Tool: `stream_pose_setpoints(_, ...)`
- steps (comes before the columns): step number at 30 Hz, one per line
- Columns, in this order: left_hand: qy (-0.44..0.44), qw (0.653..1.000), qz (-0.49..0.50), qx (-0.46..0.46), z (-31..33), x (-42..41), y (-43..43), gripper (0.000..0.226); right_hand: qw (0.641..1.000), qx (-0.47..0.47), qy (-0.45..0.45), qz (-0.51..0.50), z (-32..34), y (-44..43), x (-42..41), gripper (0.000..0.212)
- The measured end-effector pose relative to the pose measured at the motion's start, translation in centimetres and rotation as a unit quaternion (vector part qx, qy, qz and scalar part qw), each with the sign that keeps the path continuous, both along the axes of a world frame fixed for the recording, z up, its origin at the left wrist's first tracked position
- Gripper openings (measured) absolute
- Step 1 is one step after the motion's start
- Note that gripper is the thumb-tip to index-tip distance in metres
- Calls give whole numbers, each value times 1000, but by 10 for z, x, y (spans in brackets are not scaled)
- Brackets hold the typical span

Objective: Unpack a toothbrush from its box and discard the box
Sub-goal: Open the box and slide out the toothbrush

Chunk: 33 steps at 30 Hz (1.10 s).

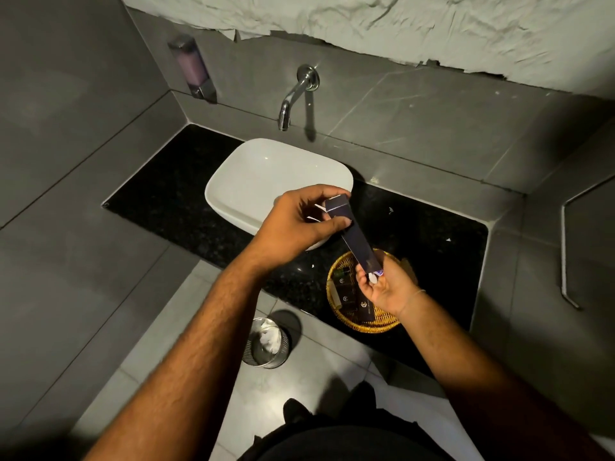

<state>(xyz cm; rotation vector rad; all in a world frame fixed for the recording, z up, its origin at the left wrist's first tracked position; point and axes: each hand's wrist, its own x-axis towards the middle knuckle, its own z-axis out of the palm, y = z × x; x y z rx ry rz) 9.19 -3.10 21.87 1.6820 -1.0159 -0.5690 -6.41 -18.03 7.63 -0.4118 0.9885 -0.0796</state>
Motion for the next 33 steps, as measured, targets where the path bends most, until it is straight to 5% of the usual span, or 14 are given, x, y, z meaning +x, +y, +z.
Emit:
stream_pose_setpoints(16, 119, 972, 200, -24, -14, 22, 0, 39, 982, -100, -113, 113, -9, -18, -27, 53)
stream_pose_setpoints(28, 302, 919, 248, -58, -50, 53, 21, 45, 972, -203, -100, 61, 10, -51, -43, 26)
stream_pose_setpoints(33, 382, 884, 258, -72, -75, 48, 34, 15, 975, -199, -88, 36, 7, -63, -54, 27)
